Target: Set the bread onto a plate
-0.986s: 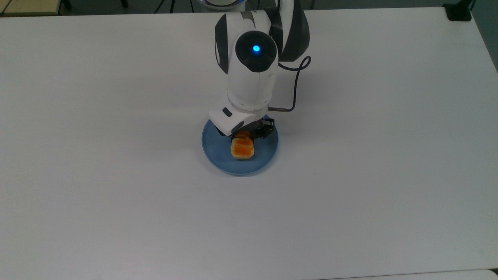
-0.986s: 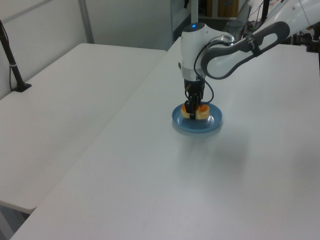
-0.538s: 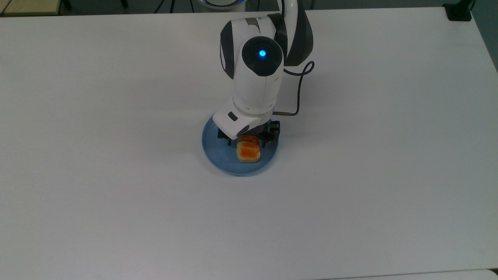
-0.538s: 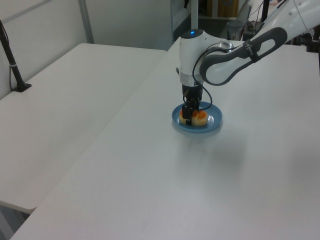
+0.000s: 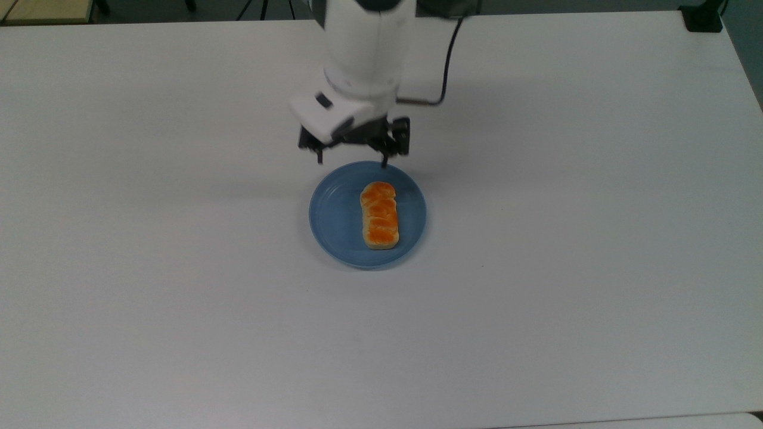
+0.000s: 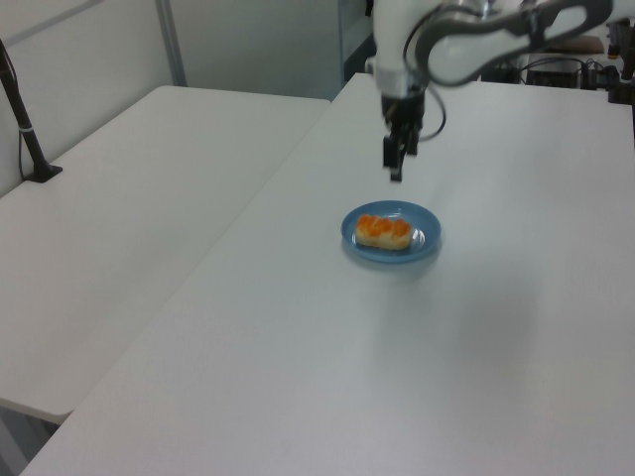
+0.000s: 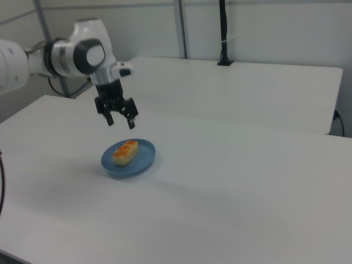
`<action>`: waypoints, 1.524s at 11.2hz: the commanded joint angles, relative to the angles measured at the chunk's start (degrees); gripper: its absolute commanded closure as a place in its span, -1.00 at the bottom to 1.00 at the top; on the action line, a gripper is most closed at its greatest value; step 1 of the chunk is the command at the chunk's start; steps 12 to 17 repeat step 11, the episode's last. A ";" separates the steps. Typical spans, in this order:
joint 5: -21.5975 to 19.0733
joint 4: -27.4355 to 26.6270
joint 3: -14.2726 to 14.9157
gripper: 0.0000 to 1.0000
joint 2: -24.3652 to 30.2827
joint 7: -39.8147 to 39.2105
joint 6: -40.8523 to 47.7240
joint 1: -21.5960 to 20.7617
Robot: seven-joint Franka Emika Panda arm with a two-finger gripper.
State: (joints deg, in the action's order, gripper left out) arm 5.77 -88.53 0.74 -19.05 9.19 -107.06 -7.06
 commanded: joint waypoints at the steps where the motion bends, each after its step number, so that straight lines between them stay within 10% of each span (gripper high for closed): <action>1: 0.38 -2.26 0.40 -1.00 10.76 -3.12 8.94 2.66; 6: -0.41 -2.43 1.27 -1.00 18.96 -11.11 16.53 6.45; 17: -0.59 -2.34 1.81 -1.00 19.40 -11.83 16.53 6.54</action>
